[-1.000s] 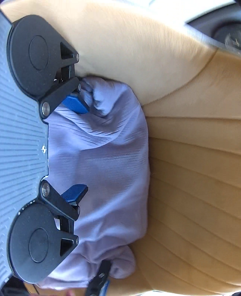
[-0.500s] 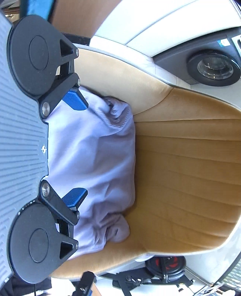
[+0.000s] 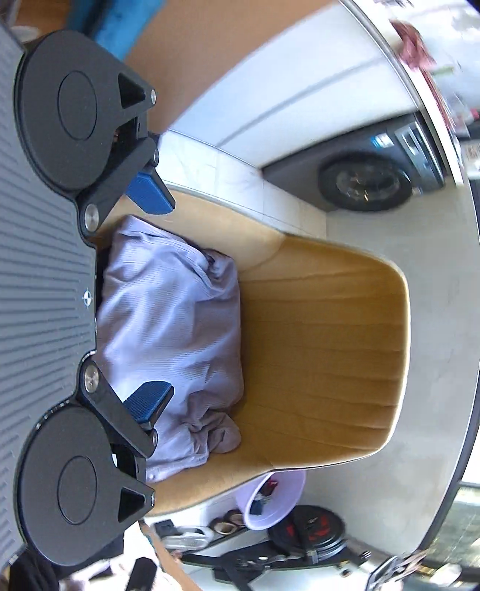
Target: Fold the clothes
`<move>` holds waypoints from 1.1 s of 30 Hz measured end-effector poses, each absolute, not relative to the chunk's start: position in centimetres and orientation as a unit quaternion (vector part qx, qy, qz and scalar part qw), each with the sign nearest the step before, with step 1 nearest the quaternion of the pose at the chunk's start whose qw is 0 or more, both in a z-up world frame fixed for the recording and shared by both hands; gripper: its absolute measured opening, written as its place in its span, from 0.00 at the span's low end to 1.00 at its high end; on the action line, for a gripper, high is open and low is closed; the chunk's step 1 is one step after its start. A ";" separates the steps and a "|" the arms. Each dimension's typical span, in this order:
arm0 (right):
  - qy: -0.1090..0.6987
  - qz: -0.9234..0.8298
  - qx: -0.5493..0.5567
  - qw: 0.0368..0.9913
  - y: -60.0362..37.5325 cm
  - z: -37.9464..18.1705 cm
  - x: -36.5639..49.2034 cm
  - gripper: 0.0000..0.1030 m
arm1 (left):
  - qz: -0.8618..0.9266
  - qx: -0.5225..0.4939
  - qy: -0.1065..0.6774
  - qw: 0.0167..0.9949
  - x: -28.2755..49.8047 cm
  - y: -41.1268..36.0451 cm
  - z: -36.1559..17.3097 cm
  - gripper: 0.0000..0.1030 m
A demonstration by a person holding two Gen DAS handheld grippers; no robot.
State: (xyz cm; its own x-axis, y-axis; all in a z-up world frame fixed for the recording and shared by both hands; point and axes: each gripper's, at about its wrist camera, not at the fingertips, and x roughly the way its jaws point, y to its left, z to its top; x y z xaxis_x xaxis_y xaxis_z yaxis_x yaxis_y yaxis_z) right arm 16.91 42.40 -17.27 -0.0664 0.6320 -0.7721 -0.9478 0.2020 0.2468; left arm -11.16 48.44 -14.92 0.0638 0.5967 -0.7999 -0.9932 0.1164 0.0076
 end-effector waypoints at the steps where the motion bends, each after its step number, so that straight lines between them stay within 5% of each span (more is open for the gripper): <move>1: 0.407 0.606 -0.196 0.654 41.5 -16.1 16.6 0.99 | 0.597 -0.307 0.333 0.662 -11.4 47.8 -14.3 0.97; 12: 0.379 0.614 -0.222 0.657 31.1 -7.0 13.3 0.99 | 0.582 -0.294 0.379 0.657 -10.9 39.9 -10.3 0.98; 33: 0.433 0.515 -0.241 0.700 18.3 -8.8 -2.2 0.99 | 0.474 -0.306 0.422 0.710 -20.2 29.4 -11.7 0.98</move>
